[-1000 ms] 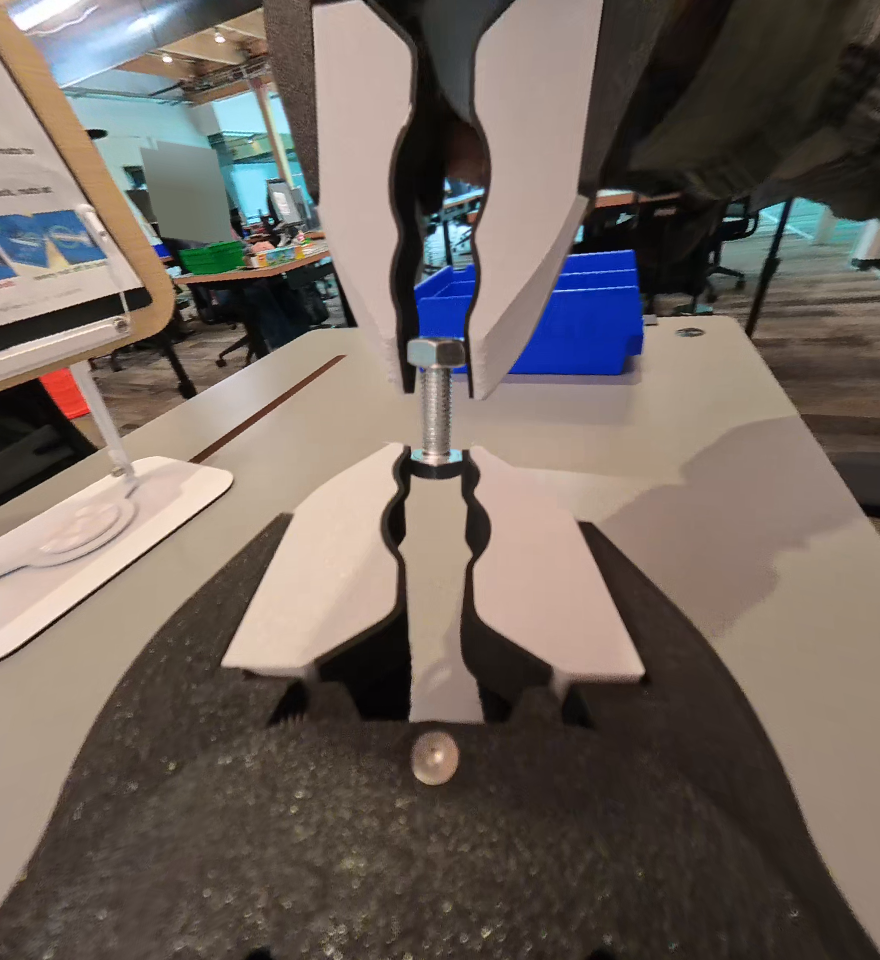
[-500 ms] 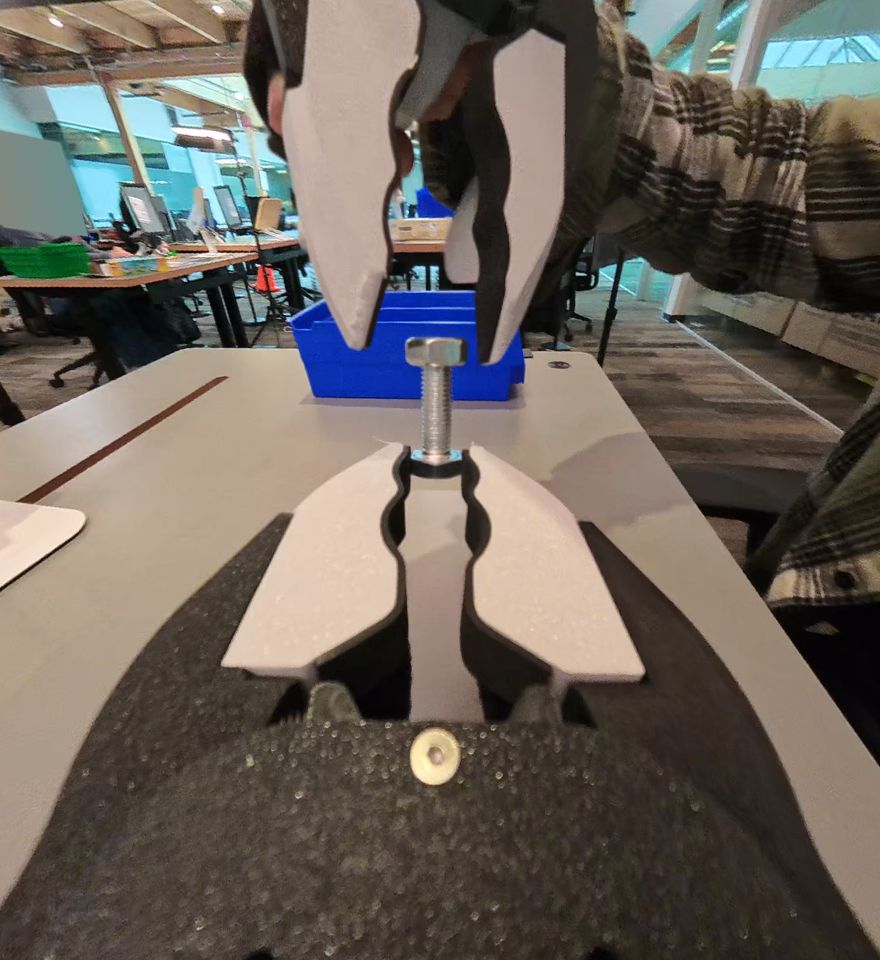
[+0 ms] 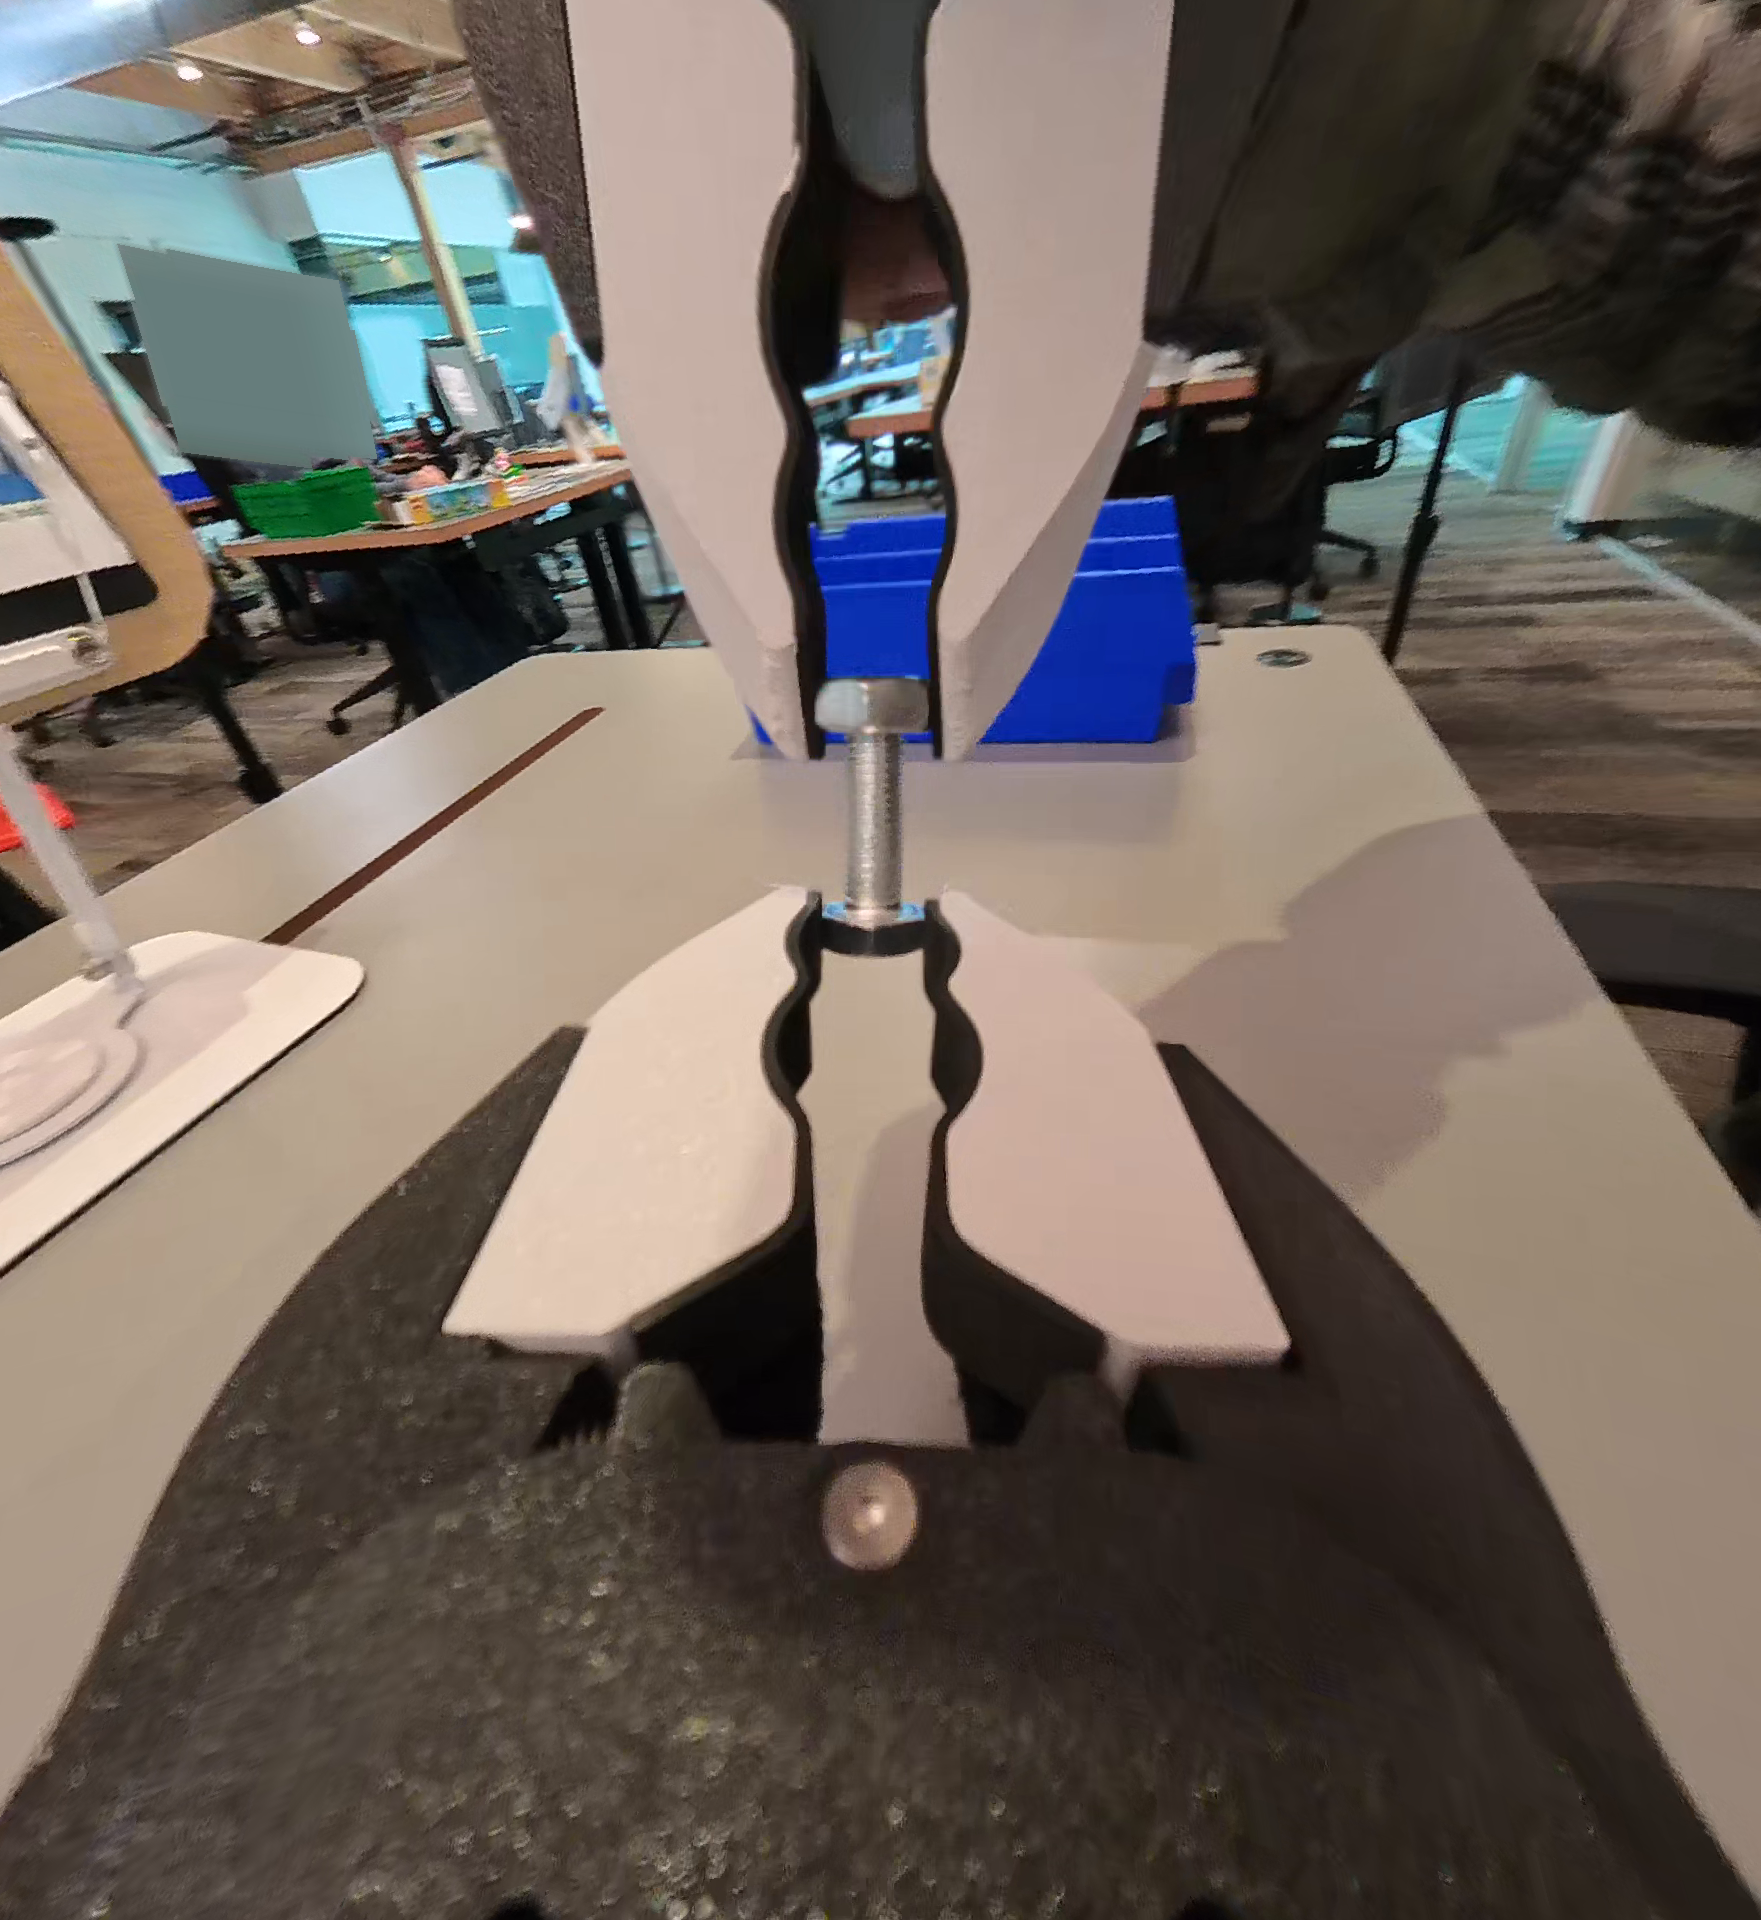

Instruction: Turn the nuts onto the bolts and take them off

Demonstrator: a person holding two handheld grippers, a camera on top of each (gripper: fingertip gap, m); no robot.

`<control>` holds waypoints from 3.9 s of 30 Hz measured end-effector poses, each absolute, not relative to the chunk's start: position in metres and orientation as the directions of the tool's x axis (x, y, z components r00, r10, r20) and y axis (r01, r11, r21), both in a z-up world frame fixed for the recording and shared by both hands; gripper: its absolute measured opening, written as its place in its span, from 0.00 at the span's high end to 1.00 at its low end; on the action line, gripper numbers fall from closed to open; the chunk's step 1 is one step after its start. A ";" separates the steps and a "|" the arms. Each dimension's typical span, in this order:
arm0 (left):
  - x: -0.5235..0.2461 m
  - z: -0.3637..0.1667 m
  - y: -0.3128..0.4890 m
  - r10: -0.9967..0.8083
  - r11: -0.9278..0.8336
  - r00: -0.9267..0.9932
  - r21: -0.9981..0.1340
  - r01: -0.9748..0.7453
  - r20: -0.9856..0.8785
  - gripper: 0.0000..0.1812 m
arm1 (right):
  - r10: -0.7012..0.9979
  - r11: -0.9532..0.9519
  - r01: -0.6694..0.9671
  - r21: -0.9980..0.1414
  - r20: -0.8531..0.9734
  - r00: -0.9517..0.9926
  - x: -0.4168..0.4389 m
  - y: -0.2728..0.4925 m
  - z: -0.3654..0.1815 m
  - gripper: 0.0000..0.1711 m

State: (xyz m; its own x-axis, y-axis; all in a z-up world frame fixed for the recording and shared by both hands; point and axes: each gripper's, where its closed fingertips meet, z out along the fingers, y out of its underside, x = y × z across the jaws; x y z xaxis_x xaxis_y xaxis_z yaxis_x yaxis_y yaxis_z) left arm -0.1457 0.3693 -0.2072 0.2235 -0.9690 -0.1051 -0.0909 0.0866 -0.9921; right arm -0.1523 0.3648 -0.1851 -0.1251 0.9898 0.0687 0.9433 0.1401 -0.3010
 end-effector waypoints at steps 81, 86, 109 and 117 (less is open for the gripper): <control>-0.163 -0.185 0.380 -0.973 -0.060 0.214 -0.991 0.117 0.084 0.90 | 0.904 -0.037 0.017 -0.999 -0.027 0.426 -0.179 0.345 -0.141 0.46; -0.160 -0.186 0.378 -0.974 -0.040 0.220 -0.994 0.098 0.061 0.90 | 0.934 -0.119 0.041 -0.992 -0.098 0.344 -0.198 0.339 -0.151 0.40; -0.159 -0.187 0.376 -0.973 -0.035 0.223 -0.995 0.088 0.054 0.90 | 0.917 -0.088 0.004 -0.996 -0.079 0.390 -0.203 0.333 -0.157 0.33; -0.160 -0.185 0.376 -0.975 -0.046 0.214 -0.994 0.101 0.067 0.90 | 0.889 -0.011 -0.014 -1.000 -0.016 0.458 -0.195 0.344 -0.143 0.33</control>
